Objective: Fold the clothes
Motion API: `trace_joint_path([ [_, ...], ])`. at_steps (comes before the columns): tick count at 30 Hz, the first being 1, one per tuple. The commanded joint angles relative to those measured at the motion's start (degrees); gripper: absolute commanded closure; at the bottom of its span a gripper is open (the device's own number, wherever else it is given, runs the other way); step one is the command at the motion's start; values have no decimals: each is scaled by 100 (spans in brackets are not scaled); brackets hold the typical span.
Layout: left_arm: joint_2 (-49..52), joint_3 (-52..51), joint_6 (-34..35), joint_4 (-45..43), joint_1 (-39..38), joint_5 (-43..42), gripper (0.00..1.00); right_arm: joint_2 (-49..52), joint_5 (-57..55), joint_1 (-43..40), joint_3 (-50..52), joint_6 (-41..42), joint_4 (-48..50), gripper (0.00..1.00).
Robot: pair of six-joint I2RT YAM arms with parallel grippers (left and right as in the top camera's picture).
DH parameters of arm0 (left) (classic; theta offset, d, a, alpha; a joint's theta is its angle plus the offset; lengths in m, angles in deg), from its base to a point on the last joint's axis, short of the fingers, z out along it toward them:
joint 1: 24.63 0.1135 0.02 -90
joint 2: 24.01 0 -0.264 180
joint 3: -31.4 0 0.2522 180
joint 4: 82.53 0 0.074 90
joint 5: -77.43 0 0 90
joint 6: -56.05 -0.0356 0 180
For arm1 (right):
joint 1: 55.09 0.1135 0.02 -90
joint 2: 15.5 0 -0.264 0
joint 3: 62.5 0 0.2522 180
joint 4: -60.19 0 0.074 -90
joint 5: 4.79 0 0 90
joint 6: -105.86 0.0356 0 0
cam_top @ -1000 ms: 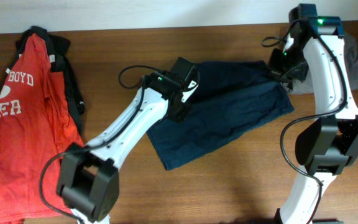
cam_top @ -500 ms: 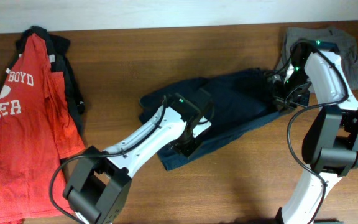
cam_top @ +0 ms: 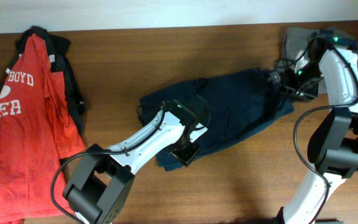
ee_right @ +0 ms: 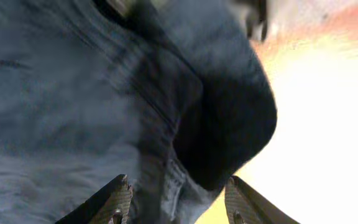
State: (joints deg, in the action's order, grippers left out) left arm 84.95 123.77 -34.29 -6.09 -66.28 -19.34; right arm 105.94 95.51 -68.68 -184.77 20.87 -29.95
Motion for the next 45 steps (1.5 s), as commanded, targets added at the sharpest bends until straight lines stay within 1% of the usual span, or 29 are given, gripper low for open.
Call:
trace_joint_path([
  [1,-166,-13,92,-302,28,-105,37,-101,157,0,-684,-184,-28,46],
  [4,-170,-15,129,-562,31,-116,36,-101,260,11,-1051,-402,-33,46],
  [5,-170,-15,275,-844,96,-98,35,-101,476,50,-1110,-678,-55,62],
  [6,-170,-15,369,-957,149,-98,34,-92,452,87,-1062,-772,-79,71],
  [7,-170,-15,474,-1073,229,-98,33,-81,446,127,-1005,-844,-101,78],
  [8,-168,-15,765,-1204,407,-98,33,-61,448,199,-881,-920,-138,96],
  [9,-170,-15,1145,-1224,640,-98,34,-52,450,251,-748,-925,-136,96],
  [10,-168,-20,1373,-1182,809,-101,36,-52,452,289,-664,-922,-129,96],
  [11,-168,-28,1545,-1126,975,-103,43,-48,452,330,-588,-922,-120,96],
  [12,-168,-94,1781,-1054,1268,-146,79,-28,452,398,-522,-920,-114,96],
  [14,-168,-262,1812,-1102,1502,-361,93,-15,452,468,-522,-920,-98,96],
  [15,-168,-382,1812,-1169,1582,-461,97,-15,455,511,-522,-909,-50,96],
  [16,-162,-518,1808,-1257,1637,-540,99,-15,455,546,-522,-909,-9,96],
  [21,-151,-885,1805,-1558,1641,-586,99,-15,455,682,-522,-907,37,96],
  [23,-90,-997,1808,-1749,1655,-483,99,-15,455,691,-522,-907,37,96],
  [25,42,-1163,1810,-2177,1652,-439,99,-15,455,686,-522,-907,35,96],
  [27,142,-1182,1808,-2284,1687,-363,99,-15,452,686,-522,-909,28,96],
  [30,227,-1182,1808,-2293,1853,173,99,-15,452,686,-522,-909,35,96],
  [34,544,-1182,1742,-2603,2199,94,100,-15,452,686,-522,-909,35,96],
  [37,1058,-1182,1694,-3115,2542,55,100,-15,450,686,-522,-909,39,96],
  [39,1399,-1182,1674,-3637,2785,50,99,-15,450,686,-522,-909,39,95],
  [42,1648,-1180,1674,-4223,2979,33,100,-15,450,688,-522,-909,33,95],
  [43,1735,-1180,1558,-4605,3058,37,100,-15,452,688,-522,-907,33,95],
  [45,1746,-1180,1384,-4968,3115,44,100,-15,452,686,-522,-909,33,95],
])
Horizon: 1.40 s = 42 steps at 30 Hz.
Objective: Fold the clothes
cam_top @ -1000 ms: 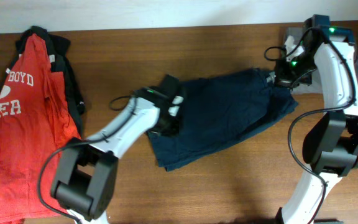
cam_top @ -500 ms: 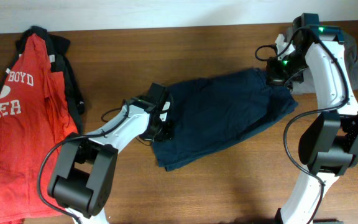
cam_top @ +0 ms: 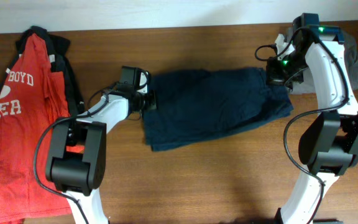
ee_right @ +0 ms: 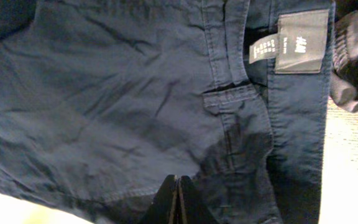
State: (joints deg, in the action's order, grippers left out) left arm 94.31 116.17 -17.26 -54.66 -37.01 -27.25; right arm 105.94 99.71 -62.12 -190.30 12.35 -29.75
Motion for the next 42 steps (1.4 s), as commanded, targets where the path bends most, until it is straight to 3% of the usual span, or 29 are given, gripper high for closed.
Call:
trace_joint_path([
  [1,811,-404,-354,-321,236,855,100,-15,33,33,31,-55,13,95],
  [6,811,-153,-660,-857,529,1132,100,-15,33,31,31,-26,109,88],
  [10,809,382,-782,-629,756,1150,96,-15,81,31,31,-9,184,81],
  [13,802,1174,-780,90,879,1145,62,-15,317,33,31,-13,83,82],
  [15,800,1727,-782,669,881,1147,45,-15,492,46,37,-57,-125,96],
  [22,798,3453,-780,2452,874,1082,1,-15,590,511,461,-212,-584,96],
  [28,798,4546,-780,3565,874,1080,1,-15,629,916,1250,-146,-46,96],
  [36,800,4745,-782,3960,841,560,1,-15,286,634,2686,232,1617,96],
  [42,800,4745,-782,4177,750,564,1,-48,901,402,2518,225,1982,96],
])
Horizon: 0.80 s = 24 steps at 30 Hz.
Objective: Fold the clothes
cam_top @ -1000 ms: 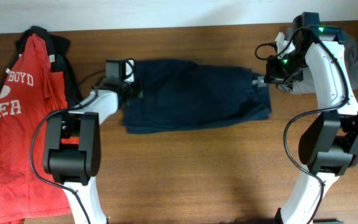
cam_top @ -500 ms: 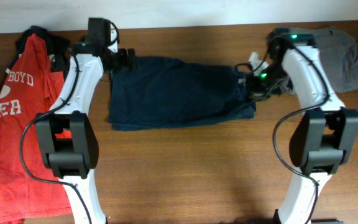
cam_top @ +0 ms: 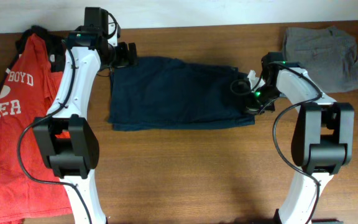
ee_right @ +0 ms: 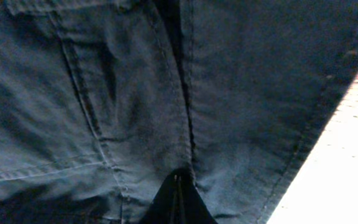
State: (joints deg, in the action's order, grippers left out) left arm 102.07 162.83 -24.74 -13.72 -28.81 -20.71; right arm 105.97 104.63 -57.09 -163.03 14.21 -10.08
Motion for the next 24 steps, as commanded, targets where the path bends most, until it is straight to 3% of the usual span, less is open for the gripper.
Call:
trace_joint_path([
  [1,24,79,-37,118,-83,-90,1,-92,638,-133,-378,39,-28,96],
  [7,24,76,-382,538,-142,-92,1,-380,841,-310,-1119,-7,-363,94],
  [8,24,76,-483,632,-142,-90,1,-387,844,-358,-1187,-42,-413,86],
  [9,26,57,-658,809,-140,-85,1,-389,839,-455,-1255,-138,-503,56],
  [11,57,-57,-754,1095,-94,-90,1,-352,844,-605,-1233,-142,-555,44],
  [13,57,-267,-756,1058,-42,-85,1,-289,848,-662,-1180,-240,-520,45],
  [16,57,-837,-754,621,52,-87,10,-175,844,-662,-1075,-264,-369,47],
  [24,61,-1781,-756,-601,94,63,57,105,844,-658,-1023,-378,-105,48],
])
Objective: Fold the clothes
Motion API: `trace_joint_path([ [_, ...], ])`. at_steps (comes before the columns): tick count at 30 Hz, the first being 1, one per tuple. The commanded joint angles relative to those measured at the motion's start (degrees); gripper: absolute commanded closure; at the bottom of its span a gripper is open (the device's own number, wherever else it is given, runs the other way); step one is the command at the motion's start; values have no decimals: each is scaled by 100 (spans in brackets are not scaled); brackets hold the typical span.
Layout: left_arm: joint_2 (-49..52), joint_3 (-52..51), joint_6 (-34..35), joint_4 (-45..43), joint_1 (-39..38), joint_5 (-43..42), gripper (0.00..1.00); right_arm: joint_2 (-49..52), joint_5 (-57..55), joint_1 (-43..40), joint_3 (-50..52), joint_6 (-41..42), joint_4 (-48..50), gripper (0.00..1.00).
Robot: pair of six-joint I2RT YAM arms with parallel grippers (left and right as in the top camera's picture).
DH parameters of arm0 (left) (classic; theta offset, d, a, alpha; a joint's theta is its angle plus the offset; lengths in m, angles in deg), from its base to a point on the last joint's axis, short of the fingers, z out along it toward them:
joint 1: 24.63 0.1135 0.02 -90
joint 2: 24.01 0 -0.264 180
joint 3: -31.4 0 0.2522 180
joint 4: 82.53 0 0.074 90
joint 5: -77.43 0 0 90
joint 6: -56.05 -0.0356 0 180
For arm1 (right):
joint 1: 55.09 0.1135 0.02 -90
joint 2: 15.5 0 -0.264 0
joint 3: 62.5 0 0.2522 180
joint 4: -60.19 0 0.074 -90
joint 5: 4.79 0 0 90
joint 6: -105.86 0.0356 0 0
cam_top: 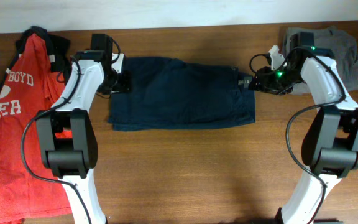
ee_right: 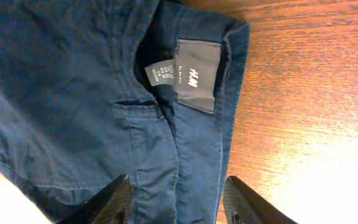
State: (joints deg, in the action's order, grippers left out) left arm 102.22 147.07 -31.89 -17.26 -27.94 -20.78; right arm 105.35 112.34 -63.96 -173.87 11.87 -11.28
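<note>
Navy shorts [cam_top: 179, 93] lie flat as a long rectangle in the middle of the table. In the right wrist view their waistband [ee_right: 197, 143] shows, with a dark H&M label [ee_right: 197, 74]. My right gripper [ee_right: 178, 182] is open, its fingers on either side of the waistband, at the shorts' right edge [cam_top: 242, 81]. The left gripper [cam_top: 118, 84] sits at the shorts' left edge, and its jaws are too small to read from overhead.
A red printed T-shirt [cam_top: 23, 124] lies over a dark garment [cam_top: 70, 68] at the left end of the table. A folded grey garment [cam_top: 328, 50] rests at the back right, just behind my right arm. Bare wood [cam_top: 185, 168] runs along the front.
My right gripper was shut on the shorts near their lower right corner; now it is open at the upper right edge. The left gripper has moved from the upper left corner down the left edge.
The shorts first lay bunched and slanted right of centre, my right gripper open at their upper right end. Then the grippers were at opposite ends of the stretched shorts, the right one shut. Later the shorts lay flat further left, where they are now, released on the right.
</note>
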Motion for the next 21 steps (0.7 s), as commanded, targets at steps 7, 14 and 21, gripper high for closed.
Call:
trace_joint_path([
  [7,59,-695,-42,-916,0,140,86,413,76,22,70,-162,79,51],
  [14,140,-986,-39,-1198,11,503,99,525,98,11,120,-160,70,54],
  [21,717,-986,-37,-1266,11,407,99,527,407,11,455,-181,315,50],
])
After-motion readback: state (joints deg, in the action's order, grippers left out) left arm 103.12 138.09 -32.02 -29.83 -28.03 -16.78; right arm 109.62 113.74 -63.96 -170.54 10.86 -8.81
